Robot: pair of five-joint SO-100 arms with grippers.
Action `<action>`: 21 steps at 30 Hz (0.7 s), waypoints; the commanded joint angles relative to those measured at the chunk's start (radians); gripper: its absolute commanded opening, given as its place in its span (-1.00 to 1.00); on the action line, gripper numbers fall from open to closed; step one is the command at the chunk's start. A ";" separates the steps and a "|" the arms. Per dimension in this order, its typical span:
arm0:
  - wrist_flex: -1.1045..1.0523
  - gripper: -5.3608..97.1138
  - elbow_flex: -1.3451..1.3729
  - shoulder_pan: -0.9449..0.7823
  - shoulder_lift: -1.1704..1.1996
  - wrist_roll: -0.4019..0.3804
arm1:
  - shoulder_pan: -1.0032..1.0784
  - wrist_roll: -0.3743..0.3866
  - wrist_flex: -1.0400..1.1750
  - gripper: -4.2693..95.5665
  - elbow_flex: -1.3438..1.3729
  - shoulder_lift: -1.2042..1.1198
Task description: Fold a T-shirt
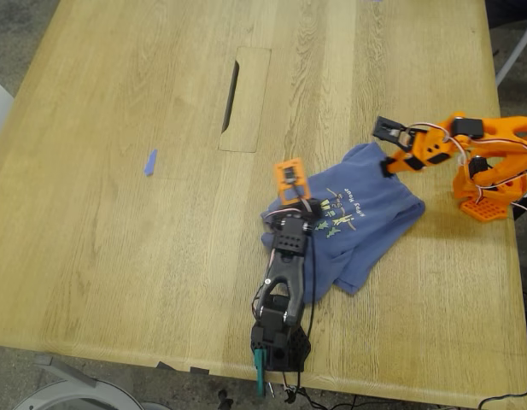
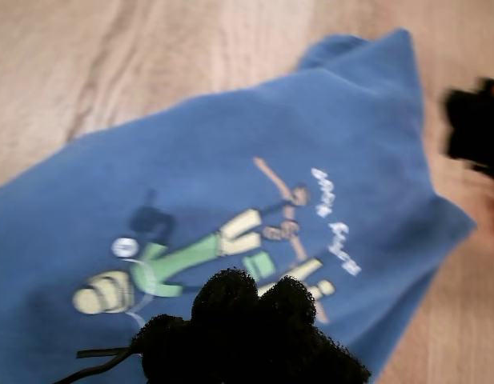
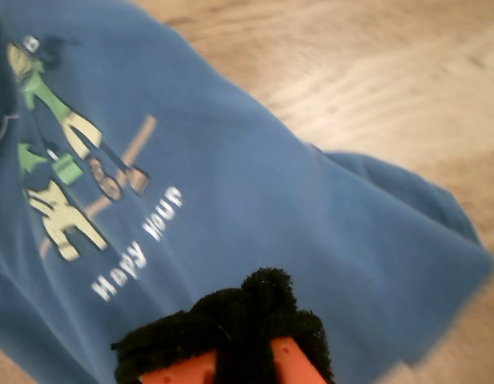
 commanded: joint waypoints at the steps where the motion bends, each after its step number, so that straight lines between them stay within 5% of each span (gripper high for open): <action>1: -0.026 -0.90 -0.084 0.077 0.011 0.003 | -0.044 -0.006 -0.084 -0.91 -0.158 -0.161; 10: -0.244 -0.90 0.017 0.121 -0.152 -0.003 | -0.130 0.006 -0.313 -0.91 -0.206 -0.451; 21: -0.407 -0.90 0.173 -0.153 -0.141 -0.005 | -0.153 0.025 -0.396 -0.91 0.230 -0.206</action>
